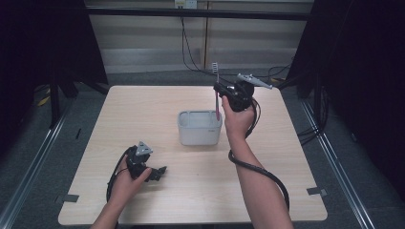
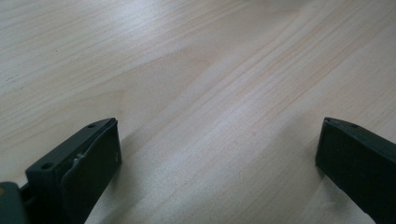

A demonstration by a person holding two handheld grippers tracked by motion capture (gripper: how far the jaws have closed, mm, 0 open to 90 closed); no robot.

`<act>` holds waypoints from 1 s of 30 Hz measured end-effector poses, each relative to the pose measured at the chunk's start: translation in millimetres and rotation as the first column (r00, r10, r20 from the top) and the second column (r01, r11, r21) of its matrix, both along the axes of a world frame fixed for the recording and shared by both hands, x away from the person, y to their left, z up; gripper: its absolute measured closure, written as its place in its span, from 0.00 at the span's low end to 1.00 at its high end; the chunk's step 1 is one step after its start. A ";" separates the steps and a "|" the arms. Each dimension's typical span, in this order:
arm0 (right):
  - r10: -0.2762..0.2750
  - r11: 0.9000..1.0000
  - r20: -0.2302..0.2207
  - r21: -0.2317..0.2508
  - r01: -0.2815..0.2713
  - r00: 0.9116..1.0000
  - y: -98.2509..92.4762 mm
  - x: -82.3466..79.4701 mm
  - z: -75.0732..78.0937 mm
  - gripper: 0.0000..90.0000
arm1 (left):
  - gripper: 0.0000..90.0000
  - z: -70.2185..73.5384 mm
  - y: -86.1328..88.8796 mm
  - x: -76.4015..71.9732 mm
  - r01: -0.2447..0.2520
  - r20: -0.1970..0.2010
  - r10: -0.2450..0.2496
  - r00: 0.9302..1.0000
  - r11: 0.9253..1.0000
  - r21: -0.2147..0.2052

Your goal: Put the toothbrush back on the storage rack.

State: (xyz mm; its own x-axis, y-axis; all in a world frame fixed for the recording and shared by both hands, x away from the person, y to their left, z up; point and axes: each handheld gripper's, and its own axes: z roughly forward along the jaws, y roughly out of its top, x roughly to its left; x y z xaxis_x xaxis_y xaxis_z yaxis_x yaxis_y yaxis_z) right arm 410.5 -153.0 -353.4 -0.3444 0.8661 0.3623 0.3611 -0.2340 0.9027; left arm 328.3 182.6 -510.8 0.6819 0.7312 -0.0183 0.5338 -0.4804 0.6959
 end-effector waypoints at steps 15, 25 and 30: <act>0.000 1.000 -0.004 -0.018 0.000 1.000 4.1 3.7 -10.6 0.91 | 0.00 0.0 0.0 0.1 0.000 0.000 0.000 1.000 1.000 0.000; -0.003 1.000 -0.001 -0.031 0.003 1.000 4.7 3.5 -13.8 0.90 | 0.00 0.0 0.0 0.1 0.000 0.000 0.000 1.000 1.000 0.000; -0.003 0.999 -0.002 -0.041 0.003 1.000 5.5 3.8 -15.5 0.90 | 0.00 0.0 0.0 0.1 0.001 0.000 -0.001 1.000 1.000 0.000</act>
